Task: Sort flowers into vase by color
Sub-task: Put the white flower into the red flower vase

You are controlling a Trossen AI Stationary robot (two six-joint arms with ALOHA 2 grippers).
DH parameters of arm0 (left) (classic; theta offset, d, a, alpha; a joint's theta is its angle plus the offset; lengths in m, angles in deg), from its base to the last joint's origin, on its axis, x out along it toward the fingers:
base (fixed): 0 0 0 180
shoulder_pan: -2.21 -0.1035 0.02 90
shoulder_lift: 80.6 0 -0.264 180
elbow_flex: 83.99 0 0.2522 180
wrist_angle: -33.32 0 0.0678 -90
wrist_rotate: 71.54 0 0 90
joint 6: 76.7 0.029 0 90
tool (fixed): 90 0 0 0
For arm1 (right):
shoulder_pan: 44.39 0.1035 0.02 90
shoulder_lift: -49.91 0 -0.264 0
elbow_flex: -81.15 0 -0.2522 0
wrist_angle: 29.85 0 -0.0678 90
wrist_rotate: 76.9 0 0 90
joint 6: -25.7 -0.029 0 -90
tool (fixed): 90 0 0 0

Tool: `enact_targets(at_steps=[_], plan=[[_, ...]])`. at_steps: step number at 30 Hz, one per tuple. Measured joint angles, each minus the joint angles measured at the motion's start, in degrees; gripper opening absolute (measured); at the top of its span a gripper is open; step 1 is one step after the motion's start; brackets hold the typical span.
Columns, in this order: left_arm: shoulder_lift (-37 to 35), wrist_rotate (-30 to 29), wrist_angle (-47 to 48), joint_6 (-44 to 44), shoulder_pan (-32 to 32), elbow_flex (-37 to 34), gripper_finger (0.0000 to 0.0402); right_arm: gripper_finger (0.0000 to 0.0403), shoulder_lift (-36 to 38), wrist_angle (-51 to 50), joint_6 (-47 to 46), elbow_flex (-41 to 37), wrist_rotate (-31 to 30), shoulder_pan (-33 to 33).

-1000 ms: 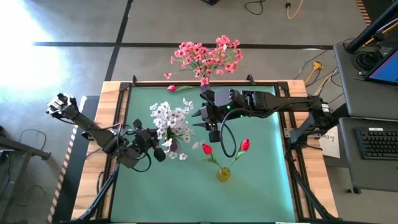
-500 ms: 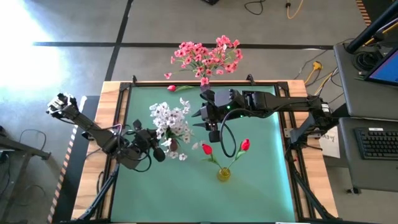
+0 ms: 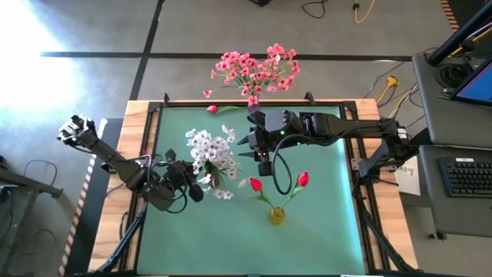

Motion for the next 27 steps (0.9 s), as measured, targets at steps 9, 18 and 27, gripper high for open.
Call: enact_targets(at_steps=[9, 18, 27], plan=[[0.0, 0.0, 3.6, -5.3, 0.0, -0.1, 0.0000, 0.0146, 0.0, 0.0, 0.0, 0.0, 0.0, 0.0], [0.0, 0.8, 6.6, -8.5, 0.0, -0.1, 0.0000, 0.0146, 0.0, 0.0, 0.0, 0.0, 0.0, 0.0], [0.0, 5.6, 7.4, -9.1, 0.0, -0.1, 0.0000, 0.0146, 0.0, -0.2, 0.0, 0.0, 0.0, 0.0]])
